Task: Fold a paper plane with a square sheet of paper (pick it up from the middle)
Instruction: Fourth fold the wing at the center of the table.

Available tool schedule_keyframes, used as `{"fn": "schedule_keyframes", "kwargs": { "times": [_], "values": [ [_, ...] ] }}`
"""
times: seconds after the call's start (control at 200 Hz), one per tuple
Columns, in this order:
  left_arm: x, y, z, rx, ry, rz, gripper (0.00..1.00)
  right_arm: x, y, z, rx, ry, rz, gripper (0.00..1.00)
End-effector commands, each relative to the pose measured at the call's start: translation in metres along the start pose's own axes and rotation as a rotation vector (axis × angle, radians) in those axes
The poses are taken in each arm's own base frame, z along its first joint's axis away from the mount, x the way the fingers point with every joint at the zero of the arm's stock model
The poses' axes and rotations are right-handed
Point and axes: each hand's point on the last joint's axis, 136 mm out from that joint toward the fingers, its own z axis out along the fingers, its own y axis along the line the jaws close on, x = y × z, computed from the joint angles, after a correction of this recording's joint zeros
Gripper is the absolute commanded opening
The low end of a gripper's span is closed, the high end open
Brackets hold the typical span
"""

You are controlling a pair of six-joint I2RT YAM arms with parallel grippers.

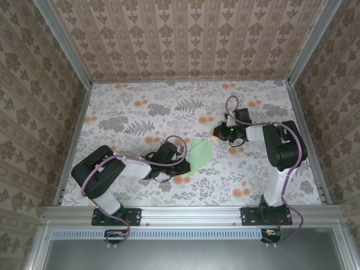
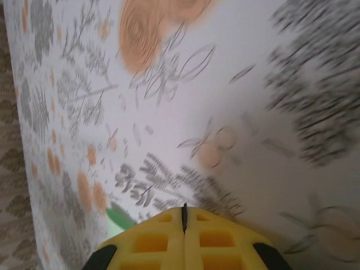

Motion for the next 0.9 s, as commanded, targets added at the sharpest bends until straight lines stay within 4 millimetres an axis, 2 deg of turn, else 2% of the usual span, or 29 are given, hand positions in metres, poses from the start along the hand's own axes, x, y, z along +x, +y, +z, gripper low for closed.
{"fn": "schedule_keyframes", "kwargs": {
  "times": [0.0,0.045,0.145,0.31,0.405,0.47,0.535,0.705,0.785,0.895],
  "values": [
    [0.055,0.072,-0.001,-0.248,0.177,-0.115,0.00,-0.001,0.024,-0.017,-0.016,-0.030,-0.061,0.00],
    [0.053,0.072,-0.001,-0.247,0.174,-0.114,0.00,0.006,0.036,-0.024,-0.030,-0.034,-0.088,0.00],
    [0.052,0.071,0.000,-0.248,0.173,-0.111,0.00,0.040,0.051,-0.026,-0.026,0.010,-0.134,0.00],
    [0.052,0.072,0.000,-0.260,0.175,-0.111,0.00,0.105,0.064,-0.003,0.010,0.151,-0.207,0.00],
    [0.052,0.072,-0.001,-0.265,0.177,-0.114,0.00,0.132,0.065,0.011,0.024,0.221,-0.239,0.00],
    [0.052,0.073,-0.002,-0.269,0.175,-0.114,0.00,0.144,0.061,0.018,0.033,0.257,-0.252,0.00],
    [0.052,0.073,-0.002,-0.273,0.177,-0.116,0.00,0.148,0.056,0.022,0.045,0.271,-0.252,0.00],
    [0.054,0.076,-0.003,-0.279,0.180,-0.123,0.00,0.143,0.040,0.029,0.085,0.279,-0.248,0.00],
    [0.056,0.078,-0.003,-0.285,0.184,-0.127,0.00,0.134,0.028,0.031,0.108,0.269,-0.221,0.00],
    [0.059,0.081,-0.004,-0.293,0.190,-0.137,0.00,0.109,0.008,0.029,0.133,0.226,-0.156,0.00]
  ]
}}
